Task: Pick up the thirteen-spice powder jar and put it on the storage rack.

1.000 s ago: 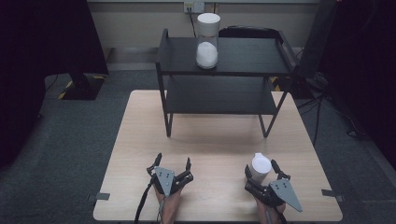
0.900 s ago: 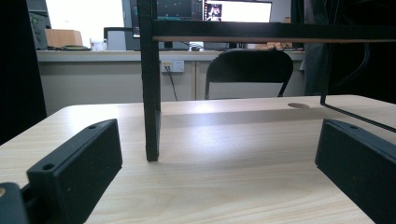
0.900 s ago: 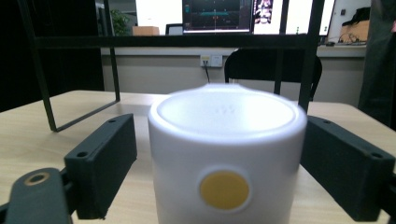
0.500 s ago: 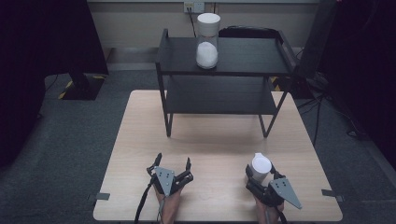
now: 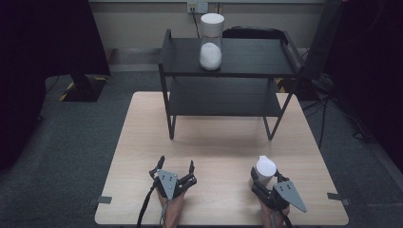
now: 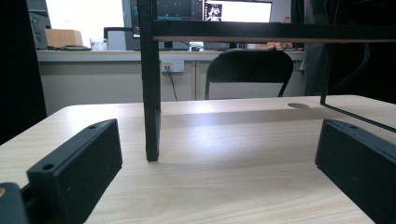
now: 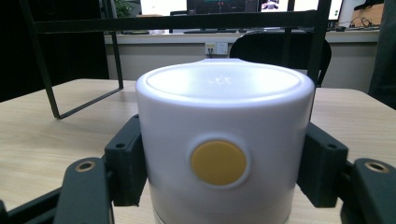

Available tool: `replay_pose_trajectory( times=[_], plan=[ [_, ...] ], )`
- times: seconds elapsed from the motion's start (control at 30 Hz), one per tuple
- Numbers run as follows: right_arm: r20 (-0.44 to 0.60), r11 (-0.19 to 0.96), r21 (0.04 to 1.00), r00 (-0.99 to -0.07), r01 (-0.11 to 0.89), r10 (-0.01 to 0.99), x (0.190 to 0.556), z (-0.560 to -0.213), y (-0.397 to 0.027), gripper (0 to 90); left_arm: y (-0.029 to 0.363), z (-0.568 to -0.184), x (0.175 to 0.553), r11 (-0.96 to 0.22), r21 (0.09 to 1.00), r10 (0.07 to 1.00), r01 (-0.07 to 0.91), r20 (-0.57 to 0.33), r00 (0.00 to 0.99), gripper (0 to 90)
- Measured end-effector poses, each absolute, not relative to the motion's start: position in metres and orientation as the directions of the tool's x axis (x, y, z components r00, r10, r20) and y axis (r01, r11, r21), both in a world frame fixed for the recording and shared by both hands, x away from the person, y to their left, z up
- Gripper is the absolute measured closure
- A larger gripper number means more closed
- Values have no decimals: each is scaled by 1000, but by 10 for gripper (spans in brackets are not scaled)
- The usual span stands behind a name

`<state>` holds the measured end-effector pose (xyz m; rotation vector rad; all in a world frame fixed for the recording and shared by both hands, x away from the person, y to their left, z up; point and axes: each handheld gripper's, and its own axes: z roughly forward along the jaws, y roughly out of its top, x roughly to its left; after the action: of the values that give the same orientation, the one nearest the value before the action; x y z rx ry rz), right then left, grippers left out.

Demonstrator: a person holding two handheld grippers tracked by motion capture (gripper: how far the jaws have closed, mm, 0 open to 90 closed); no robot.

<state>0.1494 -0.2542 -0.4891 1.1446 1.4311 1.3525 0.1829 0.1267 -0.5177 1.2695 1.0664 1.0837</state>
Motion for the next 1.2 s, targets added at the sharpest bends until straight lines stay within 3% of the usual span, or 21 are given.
replay_pose_trajectory(
  times=[0.6, 1.2],
  plan=[
    [5, 15, 998, -290, 69, 957, 149, -468, -265, 302, 127, -518, 183, 7, 1000, 984, -19, -3, 176, 1],
    [17, 15, 997, -423, 72, 906, 162, -426, -285, 303, 126, -518, 183, 6, 1000, 985, -19, -3, 174, 1]
  ],
)
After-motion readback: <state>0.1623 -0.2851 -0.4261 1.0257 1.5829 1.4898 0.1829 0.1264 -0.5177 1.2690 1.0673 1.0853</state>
